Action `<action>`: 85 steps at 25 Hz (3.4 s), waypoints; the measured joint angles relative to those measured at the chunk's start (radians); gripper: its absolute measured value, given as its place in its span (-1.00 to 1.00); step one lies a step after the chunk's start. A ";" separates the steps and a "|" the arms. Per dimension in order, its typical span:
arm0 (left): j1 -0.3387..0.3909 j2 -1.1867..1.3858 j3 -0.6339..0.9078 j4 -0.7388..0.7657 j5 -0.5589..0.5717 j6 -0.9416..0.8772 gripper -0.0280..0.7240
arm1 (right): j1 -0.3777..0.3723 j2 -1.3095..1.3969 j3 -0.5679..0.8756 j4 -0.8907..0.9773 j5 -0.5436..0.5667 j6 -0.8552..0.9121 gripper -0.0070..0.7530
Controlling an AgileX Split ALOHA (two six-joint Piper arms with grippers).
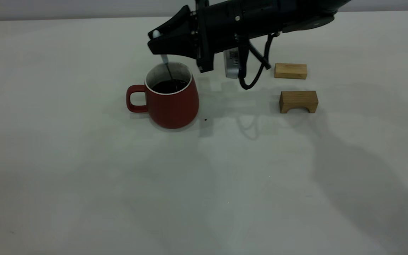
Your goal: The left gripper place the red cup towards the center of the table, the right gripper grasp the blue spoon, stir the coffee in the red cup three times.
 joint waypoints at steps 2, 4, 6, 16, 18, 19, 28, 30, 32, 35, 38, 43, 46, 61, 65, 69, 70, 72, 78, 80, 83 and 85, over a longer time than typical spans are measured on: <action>0.000 0.000 0.000 0.000 0.000 0.000 -0.07 | 0.007 0.000 0.000 -0.004 0.007 0.021 -0.59; 0.000 0.000 0.000 0.000 0.000 0.000 -0.07 | 0.025 0.000 0.000 -0.004 0.005 0.038 -0.59; 0.000 0.000 0.000 0.000 0.000 0.000 -0.07 | 0.040 0.000 0.000 0.013 0.004 0.044 -0.59; 0.000 0.000 0.000 0.000 0.000 0.000 -0.07 | 0.043 0.000 0.000 0.023 -0.035 0.058 -0.59; 0.000 0.000 0.000 0.000 0.000 0.000 -0.07 | 0.043 0.000 0.000 0.023 -0.037 0.062 -0.59; 0.000 0.000 0.000 0.000 0.000 0.000 -0.07 | 0.043 0.000 0.000 0.023 -0.037 0.063 -0.59; 0.000 0.000 0.000 0.000 0.000 0.000 -0.07 | 0.042 0.000 0.000 -0.039 0.020 0.019 0.19; 0.000 0.000 0.000 0.000 0.000 0.000 -0.07 | 0.042 0.000 0.000 -0.080 0.060 0.014 0.33; 0.000 0.000 0.000 0.000 0.000 0.000 -0.07 | 0.042 -0.012 0.000 -0.140 0.073 0.014 0.39; 0.000 0.000 0.000 0.000 0.000 0.000 -0.07 | 0.042 -0.080 0.000 -0.268 0.074 0.014 0.40; 0.000 0.000 0.000 0.000 0.000 0.000 -0.07 | 0.042 -0.192 0.000 -0.427 0.074 0.014 0.40; 0.000 0.000 0.000 0.000 0.000 0.000 -0.07 | 0.042 -0.401 0.000 -0.754 0.078 0.014 0.37; 0.000 0.000 0.000 0.000 0.000 0.000 -0.07 | 0.042 -0.526 0.000 -0.931 0.105 0.012 0.36; 0.000 0.000 0.000 0.000 0.000 0.000 -0.07 | 0.042 -1.036 0.070 -1.362 0.163 -0.660 0.36; 0.000 0.000 0.000 0.000 0.000 0.000 -0.07 | 0.042 -1.208 0.248 -1.388 0.168 -0.781 0.36; 0.000 0.000 0.000 0.000 0.000 0.000 -0.07 | 0.042 -1.391 0.457 -1.439 0.170 -0.793 0.36; 0.000 0.000 0.000 0.000 0.000 0.000 -0.07 | 0.042 -1.440 0.508 -1.443 0.170 -0.793 0.36; 0.000 0.000 0.000 0.000 0.000 0.000 -0.07 | 0.042 -1.539 0.608 -1.444 0.170 -0.793 0.36; 0.000 0.000 0.000 0.000 0.000 0.000 -0.07 | 0.041 -1.909 0.869 -1.443 0.135 -0.793 0.36; 0.000 0.000 0.000 0.000 0.000 0.000 -0.07 | 0.018 -2.013 0.946 -1.431 0.067 -0.787 0.36; 0.000 0.000 0.000 0.000 0.000 0.000 -0.07 | -0.074 -2.149 1.048 -1.428 -0.006 -0.752 0.36; 0.000 0.000 0.000 0.000 0.000 0.000 -0.07 | -0.142 -2.229 1.103 -1.447 -0.022 -0.746 0.36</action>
